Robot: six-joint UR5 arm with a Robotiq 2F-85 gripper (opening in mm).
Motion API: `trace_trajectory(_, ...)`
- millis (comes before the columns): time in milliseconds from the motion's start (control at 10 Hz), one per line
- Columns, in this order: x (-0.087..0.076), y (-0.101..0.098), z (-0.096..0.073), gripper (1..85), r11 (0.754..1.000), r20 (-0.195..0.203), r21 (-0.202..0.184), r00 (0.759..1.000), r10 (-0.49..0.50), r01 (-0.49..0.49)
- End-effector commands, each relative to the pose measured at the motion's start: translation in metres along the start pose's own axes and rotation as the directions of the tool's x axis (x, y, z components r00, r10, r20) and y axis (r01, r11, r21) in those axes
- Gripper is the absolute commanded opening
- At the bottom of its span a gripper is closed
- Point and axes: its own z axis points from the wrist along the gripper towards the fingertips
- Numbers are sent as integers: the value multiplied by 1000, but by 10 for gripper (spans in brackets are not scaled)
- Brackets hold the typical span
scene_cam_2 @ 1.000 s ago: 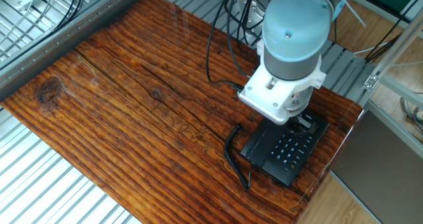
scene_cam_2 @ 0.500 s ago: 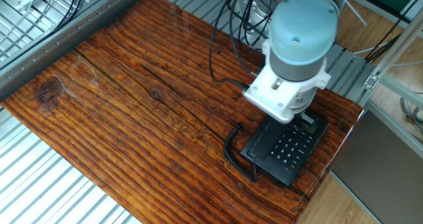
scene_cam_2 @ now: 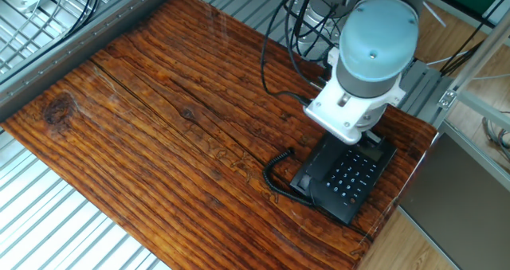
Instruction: Place the handset of the telephone on the corresponding phone cradle
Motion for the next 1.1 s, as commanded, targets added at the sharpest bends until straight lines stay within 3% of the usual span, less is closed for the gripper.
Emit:
trace_trajectory(0, -3, -5, 3, 207, 1000, -28, 11, 1000, 7, -7)
trace_trajectory(300, -11, 3, 11, 207, 1000, -40, -9, 999, 20, -21)
trace_trajectory(500, -11, 0, 2, 207, 1000, -49, -5, 999, 20, -20)
trace_trajectory(1000, -22, 4, 3, 210, 999, -61, -1, 998, 32, -32)
